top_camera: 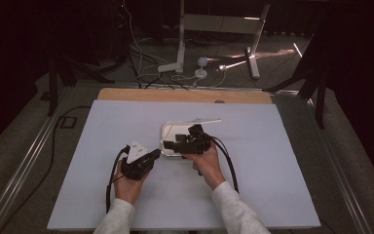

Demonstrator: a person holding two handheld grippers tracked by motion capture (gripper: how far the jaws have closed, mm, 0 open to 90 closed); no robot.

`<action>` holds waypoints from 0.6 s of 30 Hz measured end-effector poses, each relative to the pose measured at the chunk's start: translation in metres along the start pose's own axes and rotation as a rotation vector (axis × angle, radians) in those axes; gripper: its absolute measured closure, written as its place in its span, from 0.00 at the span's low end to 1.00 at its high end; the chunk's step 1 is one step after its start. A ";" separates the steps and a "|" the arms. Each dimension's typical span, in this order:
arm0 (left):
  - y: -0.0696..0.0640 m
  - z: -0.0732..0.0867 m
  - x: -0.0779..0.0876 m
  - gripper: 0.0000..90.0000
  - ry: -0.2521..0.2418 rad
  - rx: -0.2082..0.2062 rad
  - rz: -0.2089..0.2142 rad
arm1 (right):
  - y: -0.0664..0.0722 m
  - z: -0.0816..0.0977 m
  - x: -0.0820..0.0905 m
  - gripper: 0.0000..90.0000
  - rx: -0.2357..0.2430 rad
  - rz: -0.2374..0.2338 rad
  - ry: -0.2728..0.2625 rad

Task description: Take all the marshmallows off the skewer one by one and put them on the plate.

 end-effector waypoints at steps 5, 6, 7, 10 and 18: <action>-0.001 -0.001 0.000 1.00 -0.008 -0.004 0.001 | 0.006 0.000 -0.007 0.53 -0.005 -0.039 0.004; -0.001 -0.001 0.001 1.00 -0.011 -0.005 0.003 | 0.006 0.000 -0.008 0.57 -0.012 -0.049 0.003; -0.001 -0.001 0.001 1.00 -0.014 -0.005 0.003 | 0.007 0.001 -0.009 0.63 -0.018 -0.064 0.006; -0.002 -0.001 0.000 1.00 -0.013 -0.009 0.004 | 0.010 0.002 -0.013 0.71 -0.030 -0.084 0.012; -0.001 -0.001 0.001 1.00 -0.010 -0.007 0.006 | 0.013 0.001 -0.015 0.82 -0.052 -0.098 0.017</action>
Point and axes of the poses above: each handheld gripper's, and its own axes: x roughly backward along the jaws, z roughly out of its underside, y roughly to its left, the point moved 8 cm from there along -x, roughly forward along the jaws, and after that the axes turned 10 degrees about y, right-handed, at the moved point
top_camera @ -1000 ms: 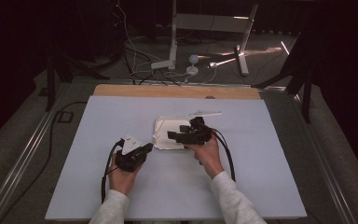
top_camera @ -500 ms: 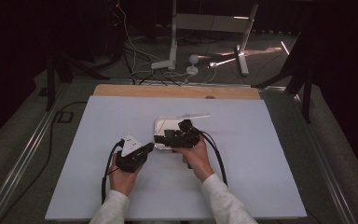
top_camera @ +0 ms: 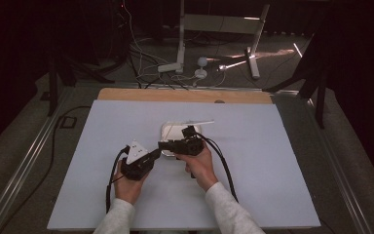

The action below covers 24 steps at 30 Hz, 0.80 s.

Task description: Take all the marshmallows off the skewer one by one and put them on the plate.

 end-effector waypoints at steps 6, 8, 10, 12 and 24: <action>-0.002 -0.005 0.003 1.00 -0.020 -0.017 0.004 | 0.000 -0.005 0.009 0.87 -0.004 0.008 -0.038; -0.002 -0.006 0.004 1.00 -0.024 -0.020 0.002 | 0.001 -0.008 0.011 0.87 -0.005 0.011 -0.046; -0.002 -0.007 0.005 1.00 -0.029 -0.023 0.002 | 0.002 -0.010 0.013 0.88 0.005 0.023 -0.054; -0.001 -0.007 0.006 1.00 -0.028 -0.028 -0.002 | 0.003 -0.012 0.014 0.88 -0.001 0.026 -0.063; 0.009 0.008 0.001 1.00 0.059 -0.024 -0.056 | -0.039 -0.050 0.098 0.90 -0.058 0.186 -0.244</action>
Point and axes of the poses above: each handheld gripper's, and its own axes: x roughly backward along the jaws, z roughly out of its underside, y roughly to its left, the point moved 8 cm from there along -x, roughly forward along the jaws, and after that the axes turned 10 degrees about y, right-handed, at the moved point
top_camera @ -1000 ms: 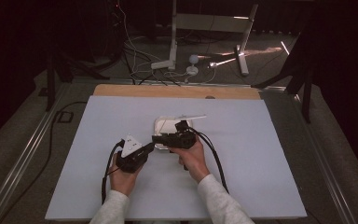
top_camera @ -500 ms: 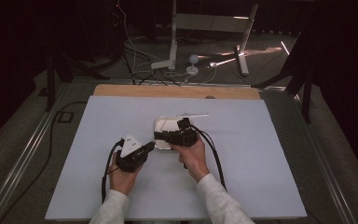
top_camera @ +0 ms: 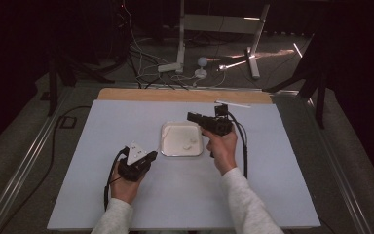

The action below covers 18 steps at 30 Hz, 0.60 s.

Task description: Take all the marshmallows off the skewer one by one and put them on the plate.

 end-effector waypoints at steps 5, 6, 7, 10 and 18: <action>-0.003 -0.001 -0.001 1.00 -0.005 0.005 0.005 | -0.004 0.002 0.005 0.89 0.077 0.056 0.037; -0.003 -0.001 -0.002 1.00 -0.006 0.006 0.007 | -0.006 0.004 0.004 0.89 0.083 0.061 0.043; -0.003 -0.001 -0.002 1.00 -0.007 0.008 0.010 | -0.006 0.005 0.002 0.89 0.085 0.065 0.049; -0.002 -0.001 -0.001 1.00 -0.013 0.014 0.012 | -0.010 0.009 -0.001 0.88 0.094 0.076 0.063; 0.002 -0.002 0.002 1.00 -0.027 0.035 0.013 | -0.020 0.020 -0.009 0.87 0.109 0.117 0.099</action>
Point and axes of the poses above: each handheld gripper's, and its own axes: x roughly backward along the jaws, z roughly out of its underside, y roughly to its left, the point moved 8 cm from there along -x, roughly forward along the jaws, and after that the axes turned 10 degrees about y, right-handed, at the moved point
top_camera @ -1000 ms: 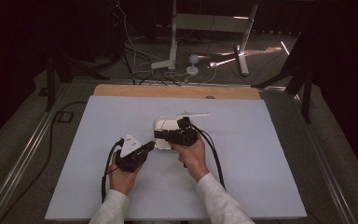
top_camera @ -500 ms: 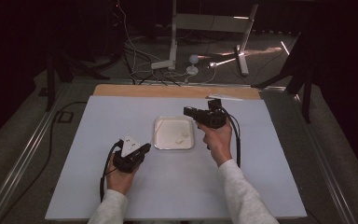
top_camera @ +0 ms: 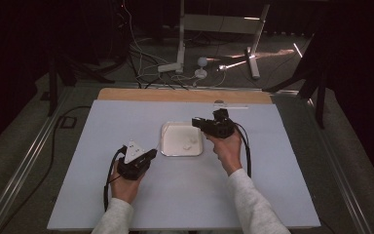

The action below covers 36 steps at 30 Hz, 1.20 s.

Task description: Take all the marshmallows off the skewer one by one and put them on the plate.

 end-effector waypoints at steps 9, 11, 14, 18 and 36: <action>0.000 0.000 0.000 1.00 -0.001 0.009 0.009 | -0.006 0.012 -0.009 0.86 0.017 0.042 0.036; 0.000 0.000 0.000 1.00 -0.003 0.011 0.011 | -0.007 0.015 -0.011 0.86 0.027 0.056 0.051; 0.000 -0.001 0.000 1.00 -0.006 0.014 0.012 | -0.009 0.018 -0.014 0.86 0.031 0.063 0.060; 0.000 -0.001 0.000 1.00 -0.008 0.018 0.015 | -0.010 0.021 -0.018 0.85 0.033 0.069 0.077; 0.003 -0.001 0.001 1.00 -0.016 0.039 0.016 | -0.018 0.043 -0.037 0.83 0.055 0.102 0.183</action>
Point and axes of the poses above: each handheld gripper's, and its own axes: x roughly backward along the jaws, z roughly out of its underside, y roughly to its left, the point moved 8 cm from there along -x, roughly forward along the jaws, and after that the axes turned 10 degrees about y, right-handed, at the moved point
